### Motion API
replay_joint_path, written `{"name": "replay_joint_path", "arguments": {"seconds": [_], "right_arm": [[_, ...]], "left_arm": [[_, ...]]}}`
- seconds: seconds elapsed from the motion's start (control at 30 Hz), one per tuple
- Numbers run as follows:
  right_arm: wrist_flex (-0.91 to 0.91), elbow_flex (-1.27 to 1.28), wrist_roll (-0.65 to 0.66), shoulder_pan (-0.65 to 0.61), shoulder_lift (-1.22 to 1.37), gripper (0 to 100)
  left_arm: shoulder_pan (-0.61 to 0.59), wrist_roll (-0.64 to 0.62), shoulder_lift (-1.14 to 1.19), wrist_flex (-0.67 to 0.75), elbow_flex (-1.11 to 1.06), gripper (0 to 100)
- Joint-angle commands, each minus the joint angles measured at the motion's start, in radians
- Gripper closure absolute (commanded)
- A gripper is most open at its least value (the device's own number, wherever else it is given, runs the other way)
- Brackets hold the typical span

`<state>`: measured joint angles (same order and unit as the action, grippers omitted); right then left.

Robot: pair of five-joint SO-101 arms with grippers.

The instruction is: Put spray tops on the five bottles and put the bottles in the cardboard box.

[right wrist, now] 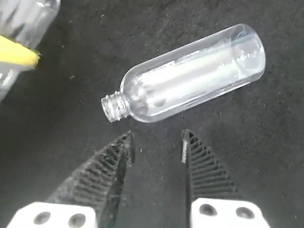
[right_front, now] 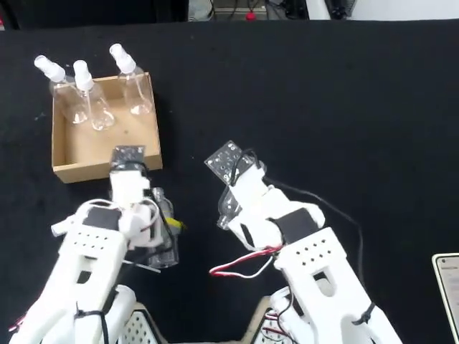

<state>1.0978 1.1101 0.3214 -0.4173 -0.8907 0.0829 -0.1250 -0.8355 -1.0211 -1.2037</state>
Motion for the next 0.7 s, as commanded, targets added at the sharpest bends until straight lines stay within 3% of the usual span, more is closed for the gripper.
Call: {"name": "replay_joint_path", "arguments": {"seconds": [0.0, 0.13, 0.3, 0.4, 0.67], "right_arm": [[-0.098, 0.039, -0.002, 0.015, -0.027, 83.5], [-0.183, 0.114, -0.017, 0.015, -0.027, 83.5], [-0.198, 0.124, -0.078, 0.017, -0.027, 83.5], [-0.198, 0.127, -0.077, 0.017, -0.027, 83.5], [-0.198, 0.127, -0.077, 0.017, -0.027, 83.5]], "left_arm": [[-0.071, 0.037, 0.005, -0.018, 0.154, 70], [-0.058, 0.14, 0.064, -0.035, 0.248, 70], [-0.056, 0.144, 0.315, -0.199, 0.481, 70], [-0.054, 0.112, 0.46, -0.27, 0.604, 70], [-0.01, 0.012, 0.709, -0.284, 0.728, 70]]}}
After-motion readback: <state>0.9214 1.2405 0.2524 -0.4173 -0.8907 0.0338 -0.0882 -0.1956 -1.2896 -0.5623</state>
